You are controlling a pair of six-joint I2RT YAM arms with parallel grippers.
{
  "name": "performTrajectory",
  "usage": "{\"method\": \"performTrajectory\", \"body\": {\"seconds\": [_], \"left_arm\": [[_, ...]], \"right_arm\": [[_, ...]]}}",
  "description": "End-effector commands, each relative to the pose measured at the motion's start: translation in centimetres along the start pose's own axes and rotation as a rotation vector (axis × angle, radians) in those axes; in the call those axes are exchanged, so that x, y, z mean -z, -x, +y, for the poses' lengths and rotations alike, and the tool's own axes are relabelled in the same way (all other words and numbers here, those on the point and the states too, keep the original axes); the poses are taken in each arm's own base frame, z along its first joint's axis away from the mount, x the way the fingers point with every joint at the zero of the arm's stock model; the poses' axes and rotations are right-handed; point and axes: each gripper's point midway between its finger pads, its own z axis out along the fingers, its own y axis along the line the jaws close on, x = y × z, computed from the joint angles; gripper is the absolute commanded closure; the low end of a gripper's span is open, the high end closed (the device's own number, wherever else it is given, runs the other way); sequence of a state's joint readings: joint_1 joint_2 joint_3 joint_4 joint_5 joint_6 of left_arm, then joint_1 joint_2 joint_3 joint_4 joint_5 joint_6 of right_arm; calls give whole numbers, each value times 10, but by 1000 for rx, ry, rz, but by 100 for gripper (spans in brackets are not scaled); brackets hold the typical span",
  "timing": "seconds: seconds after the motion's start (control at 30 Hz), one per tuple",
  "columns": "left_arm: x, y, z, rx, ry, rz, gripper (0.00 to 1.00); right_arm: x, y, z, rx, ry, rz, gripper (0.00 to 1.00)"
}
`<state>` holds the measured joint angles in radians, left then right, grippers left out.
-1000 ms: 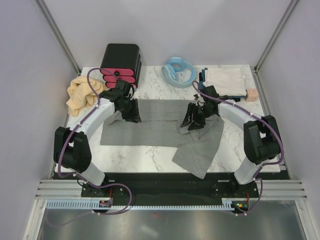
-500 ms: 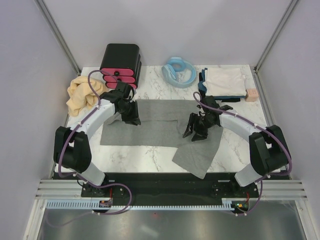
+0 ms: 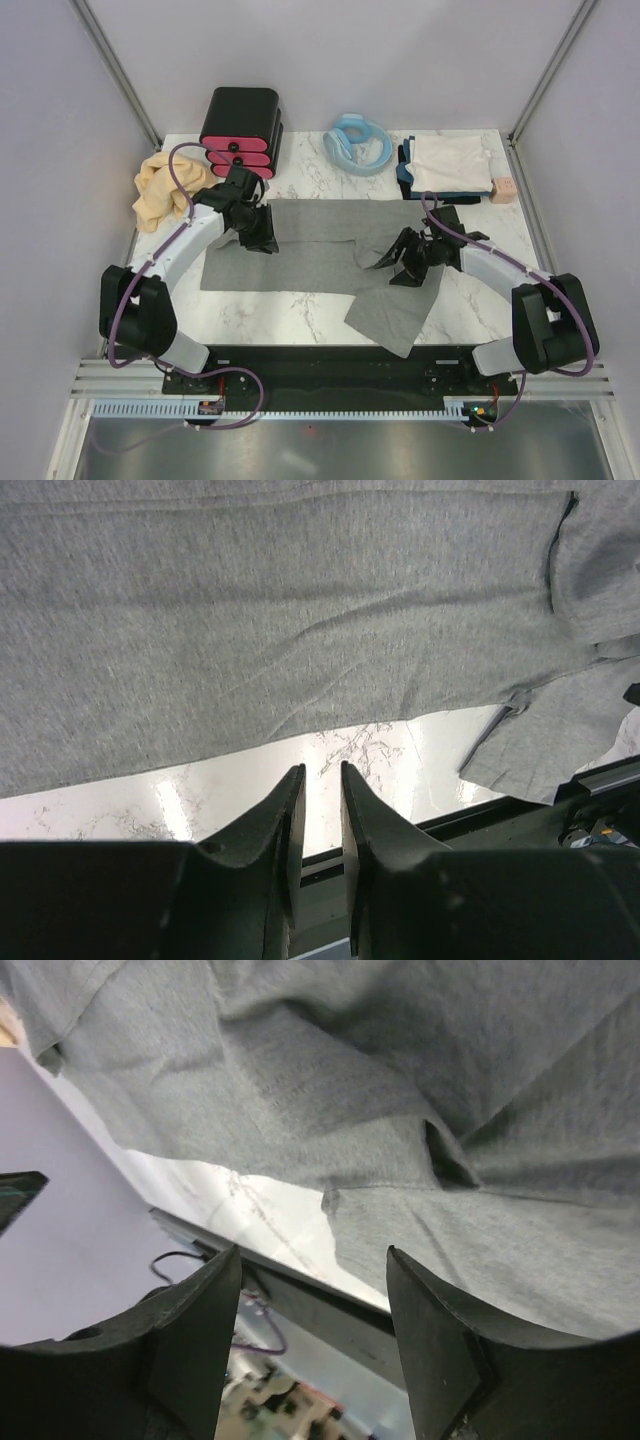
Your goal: Fold and stack the t-shirts
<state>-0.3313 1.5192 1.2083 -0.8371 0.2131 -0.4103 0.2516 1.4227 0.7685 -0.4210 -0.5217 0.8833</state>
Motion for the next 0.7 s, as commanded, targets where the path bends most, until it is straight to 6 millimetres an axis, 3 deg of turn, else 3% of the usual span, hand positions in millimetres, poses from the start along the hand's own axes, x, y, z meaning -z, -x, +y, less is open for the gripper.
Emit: {"method": "performTrajectory", "body": {"seconds": [0.0, 0.1, 0.27, 0.37, 0.57, 0.67], "left_arm": [[11, -8, 2, 18, 0, -3, 73], [12, -11, 2, 13, -4, 2, 73], [11, -14, 3, 2, -2, 15, 73], [10, -18, 4, -12, -4, 28, 73], [9, -21, 7, -27, 1, 35, 73], [8, -25, 8, -27, -2, 44, 73]], "right_arm": [[9, -4, 38, -174, 204, -11, 34], [16, 5, 39, -189, 229, -119, 34], [5, 22, 34, -249, 221, -231, 34], [-8, 26, 38, -280, 207, -263, 34], [-41, 17, 47, -267, 135, -265, 35], [-51, 27, 52, -276, 120, -309, 36]]}}
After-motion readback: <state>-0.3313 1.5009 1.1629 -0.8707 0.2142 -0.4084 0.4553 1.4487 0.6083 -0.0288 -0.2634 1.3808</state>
